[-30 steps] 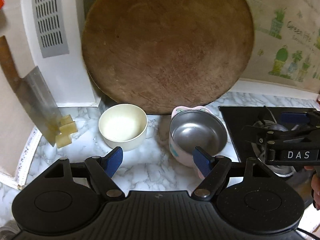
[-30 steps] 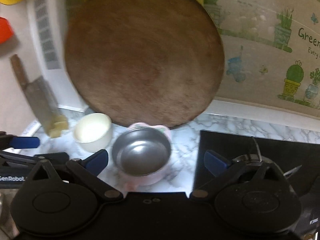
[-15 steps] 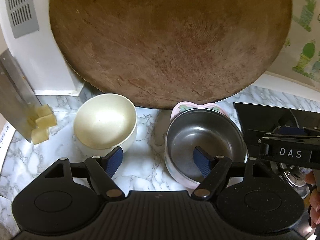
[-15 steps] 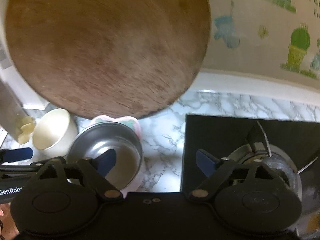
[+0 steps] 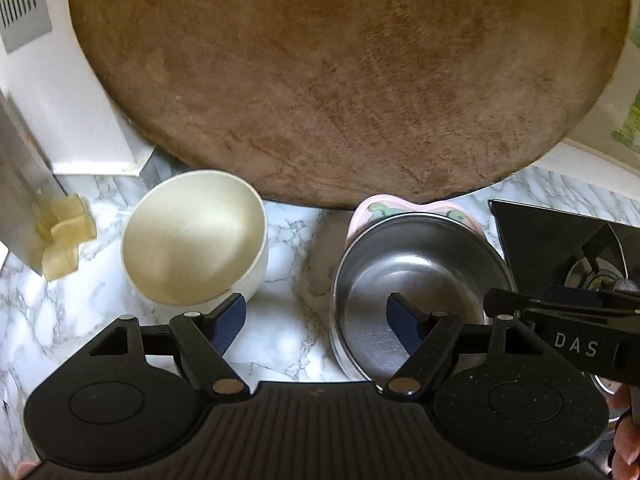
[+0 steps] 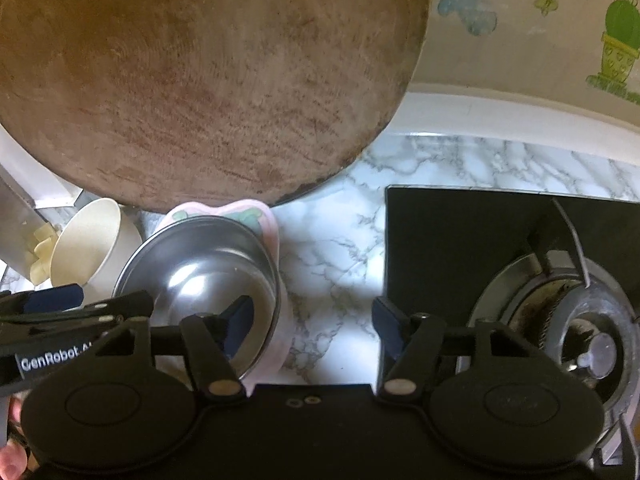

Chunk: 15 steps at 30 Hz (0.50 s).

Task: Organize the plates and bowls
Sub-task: 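Lower both grippers onto the pink cup rim and close them, then lift the pink cup off the counter with both grippers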

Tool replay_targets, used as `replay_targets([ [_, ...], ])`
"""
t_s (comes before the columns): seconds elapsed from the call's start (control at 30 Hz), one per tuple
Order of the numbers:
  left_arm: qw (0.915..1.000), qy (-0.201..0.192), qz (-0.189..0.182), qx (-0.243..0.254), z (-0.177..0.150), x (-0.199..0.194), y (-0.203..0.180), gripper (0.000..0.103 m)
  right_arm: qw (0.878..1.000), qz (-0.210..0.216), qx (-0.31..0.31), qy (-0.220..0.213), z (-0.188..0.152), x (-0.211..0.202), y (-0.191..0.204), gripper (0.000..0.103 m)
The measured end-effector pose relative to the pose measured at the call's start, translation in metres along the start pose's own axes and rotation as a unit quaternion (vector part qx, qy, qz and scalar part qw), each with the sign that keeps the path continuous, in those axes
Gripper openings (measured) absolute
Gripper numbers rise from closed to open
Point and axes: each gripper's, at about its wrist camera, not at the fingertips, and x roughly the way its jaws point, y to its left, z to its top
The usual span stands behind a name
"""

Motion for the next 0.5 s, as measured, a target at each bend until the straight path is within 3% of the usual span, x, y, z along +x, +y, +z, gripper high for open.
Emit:
replay_targets([
  [0.13, 1.0000, 0.001, -0.001, -0.009, 0.000, 0.003, 0.001, 0.076, 1.000, -0.003, 0.003, 0.002, 0.000, 0.002, 0.001, 0.050],
  [0.2, 0.9998, 0.002, -0.010, -0.014, 0.000, 0.003, 0.002, 0.058, 1.000, 0.000, 0.003, 0.002, 0.000, 0.002, 0.001, 0.042],
  [0.5, 0.9998, 0.011, -0.014, -0.010, 0.002, 0.005, -0.007, 0.016, 1.000, 0.018, -0.010, 0.001, 0.003, -0.001, 0.010, 0.016],
])
